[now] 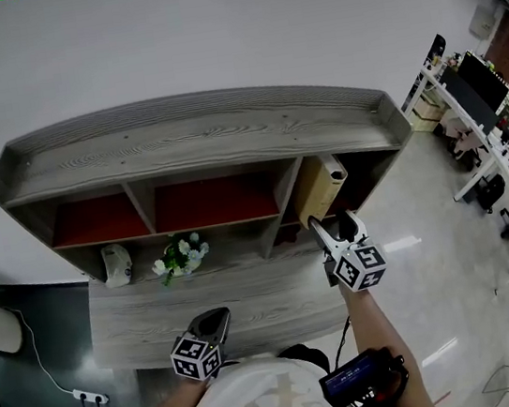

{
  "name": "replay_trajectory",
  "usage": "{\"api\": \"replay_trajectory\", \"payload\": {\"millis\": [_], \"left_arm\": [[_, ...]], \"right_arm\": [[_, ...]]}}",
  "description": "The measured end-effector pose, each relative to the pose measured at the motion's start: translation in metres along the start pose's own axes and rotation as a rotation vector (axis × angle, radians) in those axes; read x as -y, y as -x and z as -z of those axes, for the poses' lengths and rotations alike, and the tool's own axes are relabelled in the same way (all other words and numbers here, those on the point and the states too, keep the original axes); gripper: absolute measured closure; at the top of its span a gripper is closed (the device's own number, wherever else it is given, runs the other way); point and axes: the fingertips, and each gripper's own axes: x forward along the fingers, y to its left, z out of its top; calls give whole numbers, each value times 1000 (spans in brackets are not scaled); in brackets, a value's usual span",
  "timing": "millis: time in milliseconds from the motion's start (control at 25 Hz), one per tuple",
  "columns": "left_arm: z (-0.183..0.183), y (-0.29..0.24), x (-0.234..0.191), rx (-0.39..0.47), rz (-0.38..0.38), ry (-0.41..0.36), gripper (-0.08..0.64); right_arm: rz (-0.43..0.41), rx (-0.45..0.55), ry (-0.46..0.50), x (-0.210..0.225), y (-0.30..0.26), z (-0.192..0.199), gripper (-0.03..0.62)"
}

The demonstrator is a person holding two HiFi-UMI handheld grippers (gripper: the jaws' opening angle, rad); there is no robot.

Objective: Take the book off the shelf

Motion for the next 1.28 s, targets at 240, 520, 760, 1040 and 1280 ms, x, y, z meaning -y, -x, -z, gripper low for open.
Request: {"api": "replay_trajectory", "payload": {"millis": [240,520,760,1040,1280], "left_arm": [[0,10,-12,15,-48,20,558],[2,22,-23,31,-101,40,558],[5,32,-31,31,-140,59,558],[8,33,-35,25,-147,71,558],[10,29,-33,8,-127,66,558]], "right_arm": [[42,-18,9,3,-24,-2,267],[120,-56,12,10,-51,3,267],[148,-68,20,17,-64,4,307],[162,-95,35,23,-74,11,358],[136,-70,38,23,-76,12,367]]}}
